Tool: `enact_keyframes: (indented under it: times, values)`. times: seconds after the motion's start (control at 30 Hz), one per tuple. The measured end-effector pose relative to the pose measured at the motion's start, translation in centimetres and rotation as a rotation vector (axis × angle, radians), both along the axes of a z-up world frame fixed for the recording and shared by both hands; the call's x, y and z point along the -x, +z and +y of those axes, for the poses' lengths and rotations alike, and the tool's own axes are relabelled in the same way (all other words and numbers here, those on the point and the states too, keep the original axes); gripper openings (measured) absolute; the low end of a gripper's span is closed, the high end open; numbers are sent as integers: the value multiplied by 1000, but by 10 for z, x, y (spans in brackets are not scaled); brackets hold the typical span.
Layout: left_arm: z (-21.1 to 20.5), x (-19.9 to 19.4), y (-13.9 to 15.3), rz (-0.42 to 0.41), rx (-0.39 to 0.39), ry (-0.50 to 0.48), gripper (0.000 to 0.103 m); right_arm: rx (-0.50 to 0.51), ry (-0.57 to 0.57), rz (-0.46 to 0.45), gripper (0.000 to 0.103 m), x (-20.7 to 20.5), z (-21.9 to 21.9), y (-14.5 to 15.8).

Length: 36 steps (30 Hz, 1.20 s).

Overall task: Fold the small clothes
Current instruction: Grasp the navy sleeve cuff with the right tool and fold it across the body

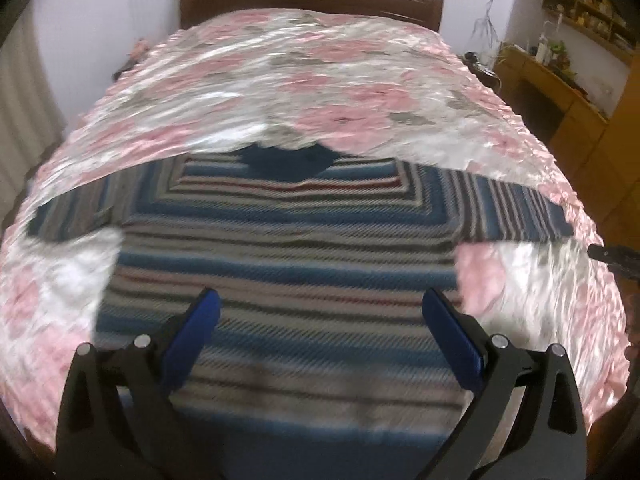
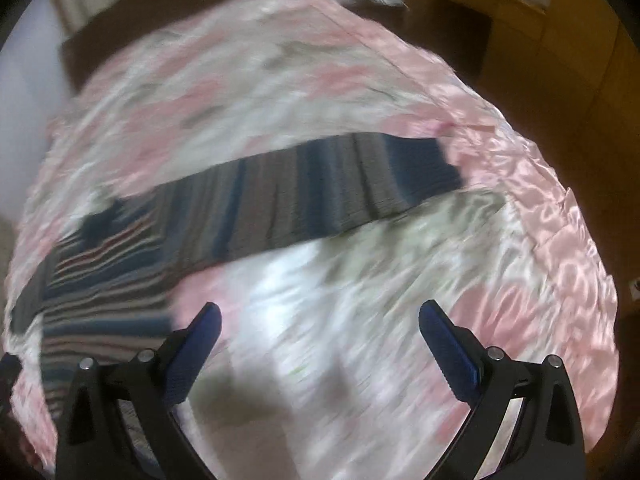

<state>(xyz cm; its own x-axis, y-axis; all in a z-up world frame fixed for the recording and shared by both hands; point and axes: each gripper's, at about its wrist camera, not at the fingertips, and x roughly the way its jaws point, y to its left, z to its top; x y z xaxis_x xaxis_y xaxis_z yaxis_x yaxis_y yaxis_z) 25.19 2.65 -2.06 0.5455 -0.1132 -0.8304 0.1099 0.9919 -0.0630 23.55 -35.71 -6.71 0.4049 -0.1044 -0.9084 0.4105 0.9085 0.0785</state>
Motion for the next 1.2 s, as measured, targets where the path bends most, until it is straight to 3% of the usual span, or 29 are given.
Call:
enact_keyframes:
  times: [0.2, 0.3, 0.43, 0.57, 0.63, 0.77, 0.93, 1.13, 1.2]
  values:
    - [-71, -71, -23, 20, 34, -1, 100, -143, -82, 76, 99, -47, -109, -44]
    - [-95, -95, -34, 32, 23, -3, 100, -111, -62, 101, 99, -64, -127, -55]
    - [-116, -120, -45, 53, 42, 6, 100, -168, -73, 124, 99, -84, -149, -72]
    - [-131, -136, -59, 72, 13, 4, 100, -200, -81, 142, 98, -99, -158, -90]
    - [-133, -138, -63, 73, 0, 1, 100, -219, -94, 159, 87, -106, -163, -102]
    - [-119, -139, -74, 80, -5, 2, 100, -230, -114, 146, 76, -108, -167, -116]
    - [-87, -144, -88, 93, -46, 57, 100, -193, -88, 77, 16, -106, -164, -105]
    - [-49, -151, -94, 119, -6, 131, 100, -188, -68, -68, 10, -100, -156, -67]
    - [-45, -153, -92, 111, -4, 139, 100, -176, -60, -76, 10, -98, -152, -61]
